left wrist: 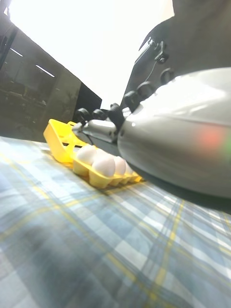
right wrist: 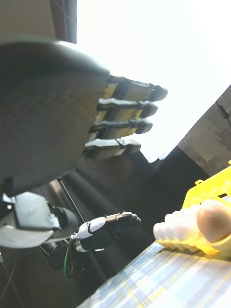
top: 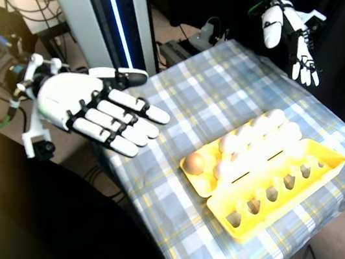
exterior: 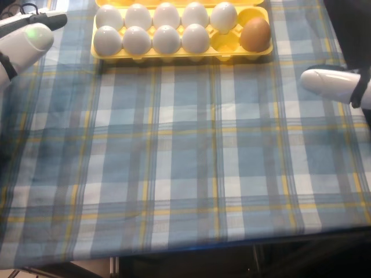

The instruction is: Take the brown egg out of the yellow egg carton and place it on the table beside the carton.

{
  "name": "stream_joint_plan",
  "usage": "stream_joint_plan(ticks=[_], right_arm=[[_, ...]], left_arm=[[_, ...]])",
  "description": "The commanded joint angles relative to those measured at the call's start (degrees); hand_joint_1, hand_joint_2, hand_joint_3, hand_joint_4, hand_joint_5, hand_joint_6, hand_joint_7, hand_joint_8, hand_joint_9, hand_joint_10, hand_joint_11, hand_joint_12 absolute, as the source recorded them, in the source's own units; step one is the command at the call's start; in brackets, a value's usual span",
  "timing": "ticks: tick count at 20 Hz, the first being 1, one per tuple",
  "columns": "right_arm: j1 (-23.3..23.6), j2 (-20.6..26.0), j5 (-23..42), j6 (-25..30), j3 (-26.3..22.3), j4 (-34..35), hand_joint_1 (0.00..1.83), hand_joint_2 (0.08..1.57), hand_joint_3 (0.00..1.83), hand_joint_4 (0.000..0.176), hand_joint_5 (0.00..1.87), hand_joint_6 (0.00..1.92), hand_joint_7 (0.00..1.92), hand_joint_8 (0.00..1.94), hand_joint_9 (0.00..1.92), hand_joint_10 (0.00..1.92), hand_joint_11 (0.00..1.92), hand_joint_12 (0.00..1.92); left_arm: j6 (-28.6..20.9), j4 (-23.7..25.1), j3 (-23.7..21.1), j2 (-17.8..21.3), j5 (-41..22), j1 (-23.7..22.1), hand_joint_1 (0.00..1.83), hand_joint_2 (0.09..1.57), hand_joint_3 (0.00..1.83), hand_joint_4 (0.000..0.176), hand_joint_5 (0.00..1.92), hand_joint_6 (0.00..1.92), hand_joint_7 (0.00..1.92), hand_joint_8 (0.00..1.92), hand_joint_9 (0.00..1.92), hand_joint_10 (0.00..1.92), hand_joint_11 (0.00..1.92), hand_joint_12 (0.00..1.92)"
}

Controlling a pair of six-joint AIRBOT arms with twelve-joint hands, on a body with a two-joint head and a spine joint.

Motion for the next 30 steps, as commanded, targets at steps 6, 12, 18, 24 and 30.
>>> stream_joint_plan(ticks=[6, 12, 18, 24, 30], right_arm=[[2.47, -0.01, 6.71, 0.07, 0.9, -1.05, 0.0, 0.84, 0.01, 0.089, 0.14, 0.0, 0.18, 0.0, 0.11, 0.01, 0.04, 0.21], [9.21, -2.63, 0.19, 3.05, 6.55, -2.4, 0.0, 0.88, 0.01, 0.085, 0.09, 0.0, 0.2, 0.01, 0.17, 0.02, 0.13, 0.26], [15.64, -8.57, -9.29, 10.7, 15.12, -6.58, 0.0, 1.03, 0.01, 0.076, 0.13, 0.0, 0.29, 0.01, 0.27, 0.01, 0.19, 0.27], [18.36, -12.49, -16.83, 10.26, 19.24, -8.04, 0.28, 1.13, 0.01, 0.026, 0.21, 0.01, 0.4, 0.01, 0.32, 0.0, 0.2, 0.21], [18.37, -14.36, -20.68, 11.01, 21.18, -8.7, 0.39, 1.18, 0.0, 0.014, 0.29, 0.0, 0.48, 0.0, 0.36, 0.0, 0.19, 0.25]], left_arm=[[-0.24, 0.34, -0.02, -0.11, -7.15, -0.52, 0.0, 1.11, 0.01, 0.011, 0.45, 0.0, 0.26, 0.0, 0.12, 0.0, 0.0, 0.0], [-0.24, 0.97, 0.34, -0.1, -6.54, -1.34, 0.0, 1.11, 0.01, 0.013, 0.45, 0.0, 0.25, 0.0, 0.11, 0.0, 0.0, 0.0], [-0.23, 1.05, 0.39, -0.2, -6.64, -1.34, 0.0, 1.12, 0.01, 0.008, 0.46, 0.01, 0.25, 0.0, 0.12, 0.0, 0.0, 0.0], [-0.23, 1.04, 0.53, -0.55, -6.57, -1.34, 0.0, 1.12, 0.0, 0.001, 0.46, 0.0, 0.26, 0.0, 0.12, 0.0, 0.0, 0.0], [-0.24, 0.93, 0.49, -0.69, -6.63, -1.33, 0.0, 1.13, 0.01, 0.0, 0.47, 0.0, 0.26, 0.0, 0.12, 0.0, 0.0, 0.0]])
